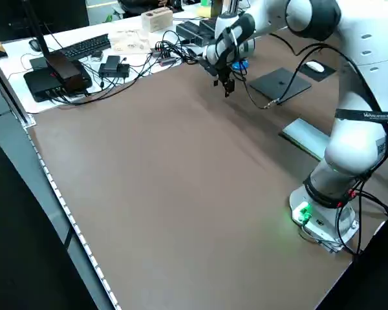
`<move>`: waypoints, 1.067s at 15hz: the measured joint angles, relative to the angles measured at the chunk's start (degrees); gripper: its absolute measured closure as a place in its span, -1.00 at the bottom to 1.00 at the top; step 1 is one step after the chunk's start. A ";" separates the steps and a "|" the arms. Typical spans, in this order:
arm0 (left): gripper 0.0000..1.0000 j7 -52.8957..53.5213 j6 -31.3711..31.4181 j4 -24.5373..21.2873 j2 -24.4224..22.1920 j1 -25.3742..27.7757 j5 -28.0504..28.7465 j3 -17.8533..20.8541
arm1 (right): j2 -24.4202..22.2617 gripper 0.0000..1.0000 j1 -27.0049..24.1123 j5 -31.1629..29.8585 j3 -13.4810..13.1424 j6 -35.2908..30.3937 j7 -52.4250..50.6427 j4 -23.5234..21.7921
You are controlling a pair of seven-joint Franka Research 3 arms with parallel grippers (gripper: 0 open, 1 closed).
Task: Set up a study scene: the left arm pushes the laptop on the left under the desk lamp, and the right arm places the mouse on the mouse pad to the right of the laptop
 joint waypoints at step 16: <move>-1.00 70.03 -28.75 13.05 -14.28 7.89 0.69 0.15 | -2.65 -1.00 0.46 -0.16 -0.33 -2.80 -0.05 0.25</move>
